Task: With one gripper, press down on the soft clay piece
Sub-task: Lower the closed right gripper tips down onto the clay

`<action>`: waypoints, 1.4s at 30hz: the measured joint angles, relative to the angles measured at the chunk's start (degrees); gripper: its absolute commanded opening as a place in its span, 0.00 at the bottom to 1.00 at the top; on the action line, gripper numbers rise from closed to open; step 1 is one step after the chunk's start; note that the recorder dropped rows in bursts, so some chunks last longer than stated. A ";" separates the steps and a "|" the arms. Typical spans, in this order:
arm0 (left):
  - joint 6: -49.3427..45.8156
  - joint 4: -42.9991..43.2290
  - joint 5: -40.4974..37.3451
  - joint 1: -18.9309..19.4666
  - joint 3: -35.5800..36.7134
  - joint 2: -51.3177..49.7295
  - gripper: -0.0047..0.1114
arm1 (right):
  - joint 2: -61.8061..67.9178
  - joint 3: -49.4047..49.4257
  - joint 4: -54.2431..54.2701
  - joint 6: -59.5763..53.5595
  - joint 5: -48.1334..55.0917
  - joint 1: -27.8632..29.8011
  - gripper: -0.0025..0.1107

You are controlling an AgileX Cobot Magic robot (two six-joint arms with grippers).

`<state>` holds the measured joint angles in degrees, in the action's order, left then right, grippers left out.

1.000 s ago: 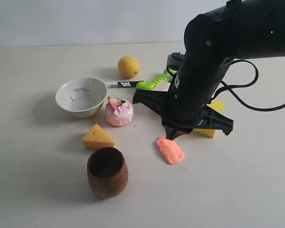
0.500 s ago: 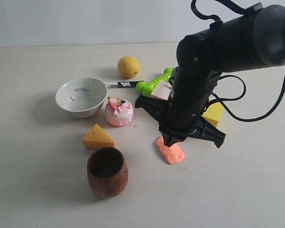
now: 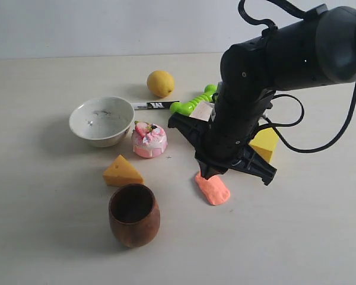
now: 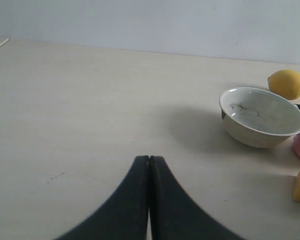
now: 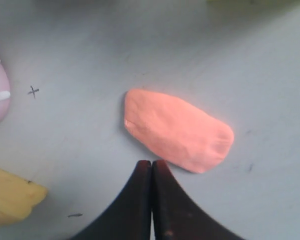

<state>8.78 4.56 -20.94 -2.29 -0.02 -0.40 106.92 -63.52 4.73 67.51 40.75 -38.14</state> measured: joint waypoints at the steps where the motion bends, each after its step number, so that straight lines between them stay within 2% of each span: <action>1: 0.00 0.00 0.00 0.00 0.00 0.00 0.04 | 0.00 0.00 0.00 0.20 0.09 0.00 0.02; 42: 0.00 0.00 0.00 0.00 0.00 0.00 0.04 | 6.28 -0.75 0.43 0.60 -0.74 1.23 0.02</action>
<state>8.78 4.56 -20.94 -2.29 -0.02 -0.40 113.20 -64.27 5.17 68.10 40.01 -36.91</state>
